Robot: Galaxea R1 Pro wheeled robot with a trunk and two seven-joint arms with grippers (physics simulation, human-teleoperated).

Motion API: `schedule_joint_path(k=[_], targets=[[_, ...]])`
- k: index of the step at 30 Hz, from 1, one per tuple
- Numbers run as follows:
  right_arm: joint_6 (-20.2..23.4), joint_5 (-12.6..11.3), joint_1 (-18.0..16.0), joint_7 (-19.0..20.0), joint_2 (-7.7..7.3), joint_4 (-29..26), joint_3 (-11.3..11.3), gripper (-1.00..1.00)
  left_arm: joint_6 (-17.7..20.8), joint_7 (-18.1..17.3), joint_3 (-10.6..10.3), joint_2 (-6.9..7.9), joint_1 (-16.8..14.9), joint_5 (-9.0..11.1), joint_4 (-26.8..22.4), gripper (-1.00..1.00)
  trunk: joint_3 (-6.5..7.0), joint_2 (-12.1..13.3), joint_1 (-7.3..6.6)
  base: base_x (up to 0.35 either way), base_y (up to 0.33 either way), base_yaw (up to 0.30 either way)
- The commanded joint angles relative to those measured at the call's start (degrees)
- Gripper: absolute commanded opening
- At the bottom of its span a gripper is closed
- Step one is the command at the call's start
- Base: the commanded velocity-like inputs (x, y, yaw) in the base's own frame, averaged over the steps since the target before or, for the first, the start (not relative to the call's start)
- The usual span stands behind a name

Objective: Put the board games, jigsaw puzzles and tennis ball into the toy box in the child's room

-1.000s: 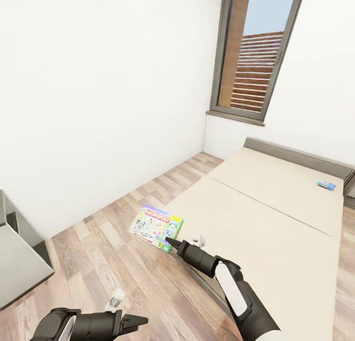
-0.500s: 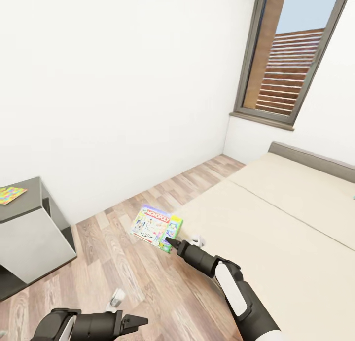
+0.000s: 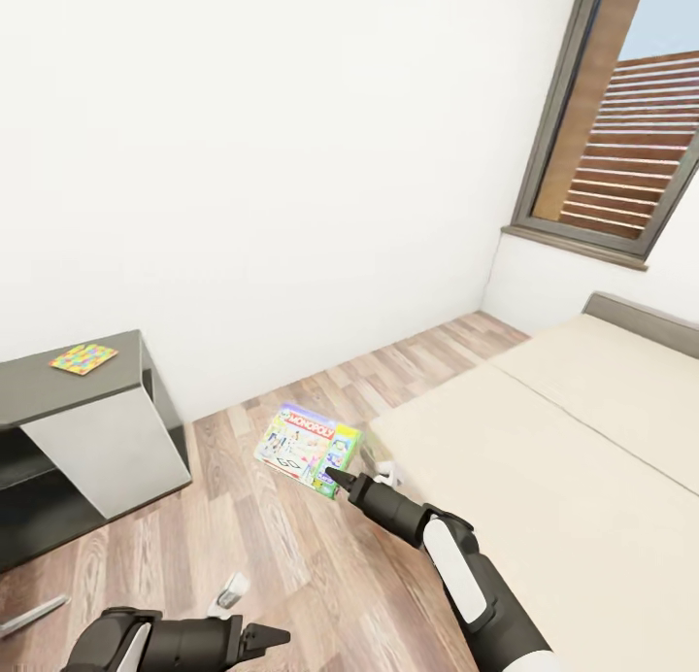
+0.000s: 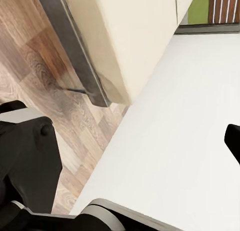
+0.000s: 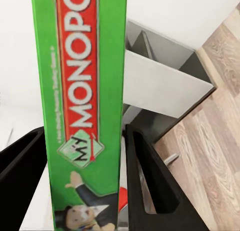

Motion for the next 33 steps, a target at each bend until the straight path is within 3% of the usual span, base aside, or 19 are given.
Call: schedule_joint_path(k=[1, 20, 33], targets=[[0.41, -0.56, -0.04, -0.05, 0.01, -0.05, -0.06, -1.0, 0.32, -0.01, 0.01, 0.0, -0.05, 0.09, 0.0, 1.0, -0.11, -0.12, 0.03, 0.0, 0.0, 0.289], [0.39, -0.53, -0.04, -0.03, 0.02, -0.05, -0.04, -1.0, -0.09, 1.24, -0.07, -0.13, -0.05, 0.02, 0.0, 1.0, -0.11, -0.12, 0.03, 0.0, 0.0, 0.288], [0.39, -0.55, -0.04, -0.03, 0.32, 0.02, -0.05, -1.0, -0.12, 1.79, -0.1, -0.18, -0.05, 0.0, 0.0, 1.0, -0.11, -0.12, 0.03, 0.0, 0.0, 0.043]])
